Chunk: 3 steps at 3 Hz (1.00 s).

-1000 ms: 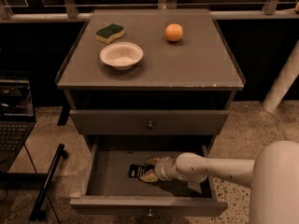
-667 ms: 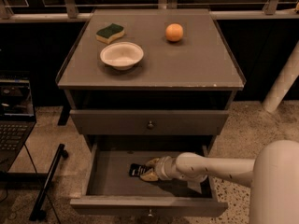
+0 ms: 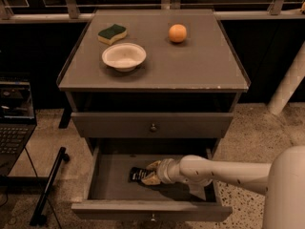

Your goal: Pick rxbar chocolate from middle drawer and place on counter

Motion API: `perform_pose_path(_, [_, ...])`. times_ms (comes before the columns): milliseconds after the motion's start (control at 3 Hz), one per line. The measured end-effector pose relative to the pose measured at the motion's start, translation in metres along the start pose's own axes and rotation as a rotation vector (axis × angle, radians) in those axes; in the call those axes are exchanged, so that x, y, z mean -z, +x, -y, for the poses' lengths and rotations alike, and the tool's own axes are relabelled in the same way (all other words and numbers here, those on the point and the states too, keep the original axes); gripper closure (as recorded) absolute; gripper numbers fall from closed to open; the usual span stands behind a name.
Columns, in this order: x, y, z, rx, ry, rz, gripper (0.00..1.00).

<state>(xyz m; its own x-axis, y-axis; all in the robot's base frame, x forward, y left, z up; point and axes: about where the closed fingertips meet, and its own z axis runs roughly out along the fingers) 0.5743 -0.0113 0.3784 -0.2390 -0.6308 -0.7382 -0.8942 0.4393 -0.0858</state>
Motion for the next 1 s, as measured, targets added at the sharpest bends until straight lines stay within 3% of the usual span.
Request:
perform_pose_path(333, [0.005, -0.007, -0.004, 0.013, -0.023, 0.009, 1.0])
perform_pose_path(667, [0.041, -0.03, -0.018, 0.072, -0.025, 0.05, 1.0])
perform_pose_path(1000, [0.101, -0.048, -0.03, 0.123, 0.025, 0.064, 1.0])
